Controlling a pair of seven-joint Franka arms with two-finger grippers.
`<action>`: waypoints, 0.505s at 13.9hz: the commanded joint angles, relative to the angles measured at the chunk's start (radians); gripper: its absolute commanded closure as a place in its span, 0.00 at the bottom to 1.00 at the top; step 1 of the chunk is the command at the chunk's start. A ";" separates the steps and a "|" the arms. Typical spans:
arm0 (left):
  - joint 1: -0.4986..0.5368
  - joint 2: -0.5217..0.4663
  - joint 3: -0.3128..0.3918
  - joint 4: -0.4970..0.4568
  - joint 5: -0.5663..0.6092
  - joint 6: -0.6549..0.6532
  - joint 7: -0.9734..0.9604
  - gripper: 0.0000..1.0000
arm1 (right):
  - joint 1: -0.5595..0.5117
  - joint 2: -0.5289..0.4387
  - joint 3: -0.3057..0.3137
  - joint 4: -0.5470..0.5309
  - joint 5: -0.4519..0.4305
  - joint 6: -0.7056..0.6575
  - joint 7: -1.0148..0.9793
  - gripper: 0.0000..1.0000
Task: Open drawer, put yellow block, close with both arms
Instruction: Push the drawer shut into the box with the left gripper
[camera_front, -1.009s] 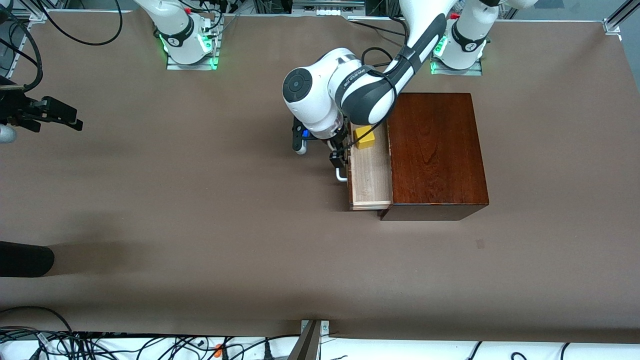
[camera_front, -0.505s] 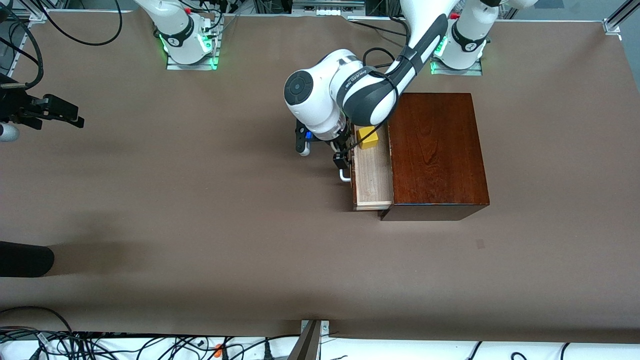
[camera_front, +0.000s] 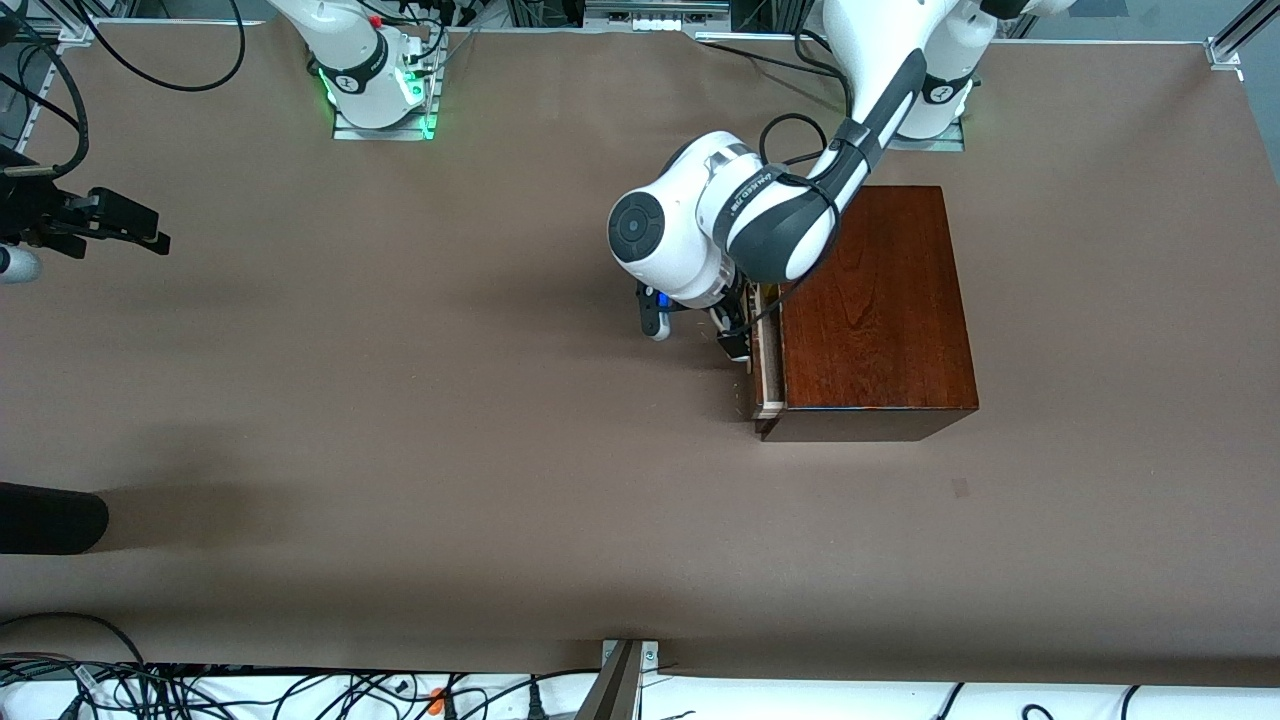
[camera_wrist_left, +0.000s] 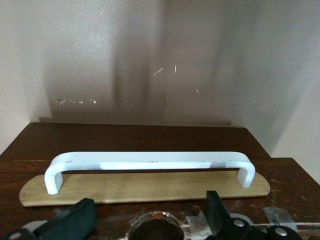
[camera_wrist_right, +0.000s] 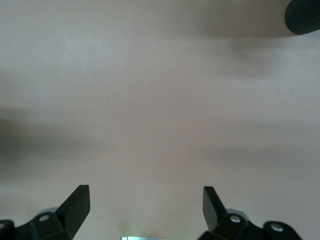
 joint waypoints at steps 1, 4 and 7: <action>0.024 -0.050 0.007 -0.060 0.054 -0.012 -0.004 0.00 | 0.000 0.004 0.004 0.024 -0.001 -0.024 0.003 0.00; 0.036 -0.053 0.007 -0.062 0.086 -0.038 -0.004 0.00 | 0.000 0.004 0.004 0.024 -0.001 -0.024 0.005 0.00; 0.038 -0.056 0.007 -0.060 0.118 -0.071 -0.003 0.00 | 0.000 0.004 0.004 0.024 -0.001 -0.024 0.005 0.00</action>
